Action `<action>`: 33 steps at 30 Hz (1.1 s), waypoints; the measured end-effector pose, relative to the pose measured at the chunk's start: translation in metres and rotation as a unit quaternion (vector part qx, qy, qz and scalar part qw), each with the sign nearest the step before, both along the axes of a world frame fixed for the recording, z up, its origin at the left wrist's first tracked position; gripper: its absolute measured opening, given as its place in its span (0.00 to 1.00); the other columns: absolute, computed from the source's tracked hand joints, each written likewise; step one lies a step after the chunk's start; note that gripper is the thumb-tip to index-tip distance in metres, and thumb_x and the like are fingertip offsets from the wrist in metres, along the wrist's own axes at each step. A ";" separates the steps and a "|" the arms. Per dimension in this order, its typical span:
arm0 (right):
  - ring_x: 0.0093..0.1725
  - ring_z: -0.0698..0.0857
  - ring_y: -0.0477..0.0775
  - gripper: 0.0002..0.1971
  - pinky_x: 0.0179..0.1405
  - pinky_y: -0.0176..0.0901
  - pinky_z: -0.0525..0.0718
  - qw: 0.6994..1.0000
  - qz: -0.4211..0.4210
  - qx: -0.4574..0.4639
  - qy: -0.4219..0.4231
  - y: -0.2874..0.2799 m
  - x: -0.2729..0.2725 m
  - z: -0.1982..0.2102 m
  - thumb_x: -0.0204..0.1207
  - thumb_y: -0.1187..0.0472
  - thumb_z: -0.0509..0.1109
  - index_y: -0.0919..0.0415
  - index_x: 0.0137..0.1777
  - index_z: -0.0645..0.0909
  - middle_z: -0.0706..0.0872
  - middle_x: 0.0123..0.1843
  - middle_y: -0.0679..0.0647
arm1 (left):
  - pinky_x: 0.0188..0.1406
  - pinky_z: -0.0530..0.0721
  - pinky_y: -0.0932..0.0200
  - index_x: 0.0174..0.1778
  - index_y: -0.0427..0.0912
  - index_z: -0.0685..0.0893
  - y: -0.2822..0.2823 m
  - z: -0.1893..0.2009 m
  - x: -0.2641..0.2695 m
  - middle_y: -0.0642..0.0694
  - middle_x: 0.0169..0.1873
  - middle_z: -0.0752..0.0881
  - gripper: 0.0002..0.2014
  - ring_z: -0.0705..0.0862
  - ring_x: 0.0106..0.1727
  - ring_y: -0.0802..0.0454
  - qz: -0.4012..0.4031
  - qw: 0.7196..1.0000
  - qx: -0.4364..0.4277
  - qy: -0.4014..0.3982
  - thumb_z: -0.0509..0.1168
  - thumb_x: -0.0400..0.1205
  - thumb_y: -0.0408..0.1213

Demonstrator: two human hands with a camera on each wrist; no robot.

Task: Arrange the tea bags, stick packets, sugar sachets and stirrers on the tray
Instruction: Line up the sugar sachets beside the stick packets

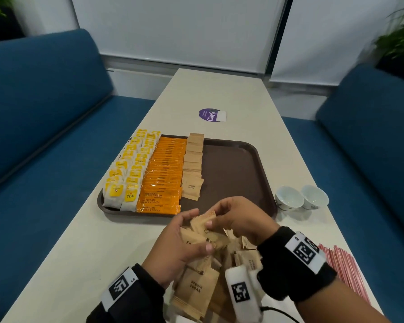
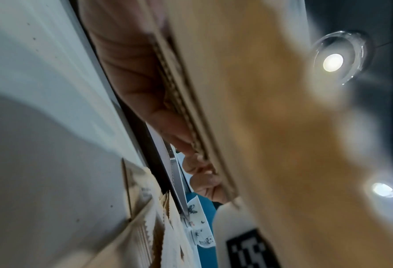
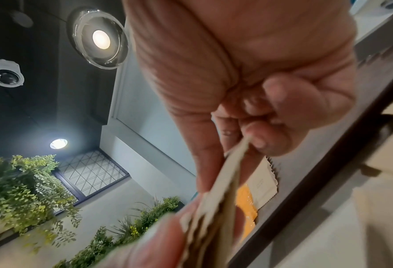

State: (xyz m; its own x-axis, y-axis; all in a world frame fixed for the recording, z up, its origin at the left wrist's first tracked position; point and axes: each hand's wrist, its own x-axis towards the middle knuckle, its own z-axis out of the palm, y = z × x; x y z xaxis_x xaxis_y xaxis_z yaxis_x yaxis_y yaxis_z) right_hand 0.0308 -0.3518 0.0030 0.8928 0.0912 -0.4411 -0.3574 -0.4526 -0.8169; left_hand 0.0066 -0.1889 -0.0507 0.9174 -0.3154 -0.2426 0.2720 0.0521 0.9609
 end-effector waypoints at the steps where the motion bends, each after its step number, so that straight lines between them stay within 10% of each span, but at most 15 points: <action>1: 0.26 0.81 0.38 0.03 0.22 0.30 0.74 1.000 -0.011 0.002 -0.005 0.000 0.005 0.001 0.71 0.65 0.76 0.58 0.42 0.85 0.86 0.34 0.47 | 0.44 0.88 0.55 0.63 0.52 0.76 0.002 0.000 0.001 0.44 0.53 0.88 0.35 0.90 0.49 0.47 0.009 1.000 0.001 0.000 0.78 0.64 0.21; 15: 0.27 0.75 0.45 0.08 0.24 0.31 0.71 0.982 -0.147 -0.045 0.108 0.022 0.111 -0.021 0.80 0.66 0.66 0.66 0.57 0.80 0.88 0.56 0.62 | 0.56 0.85 0.42 0.58 0.52 0.80 0.035 -0.012 0.025 0.45 0.55 0.85 0.29 0.87 0.54 0.43 0.089 0.995 0.001 0.037 0.77 0.65 0.22; 22: 0.11 0.73 0.42 0.06 0.14 0.34 0.70 0.967 -0.078 -0.190 0.152 0.033 0.141 -0.026 0.80 0.59 0.68 0.61 0.46 0.78 0.84 0.33 0.52 | 0.53 0.86 0.46 0.58 0.51 0.80 0.041 -0.014 0.028 0.45 0.56 0.85 0.29 0.87 0.55 0.44 0.091 0.995 -0.003 0.045 0.76 0.65 0.21; 33: 0.36 0.83 0.50 0.11 0.36 0.41 0.85 0.991 -0.084 -0.106 0.007 0.026 0.136 -0.034 0.72 0.74 0.69 0.58 0.36 0.75 0.83 0.39 0.56 | 0.46 0.87 0.50 0.59 0.48 0.80 0.041 -0.014 0.027 0.45 0.53 0.86 0.29 0.88 0.51 0.44 0.095 0.994 -0.024 0.058 0.75 0.66 0.20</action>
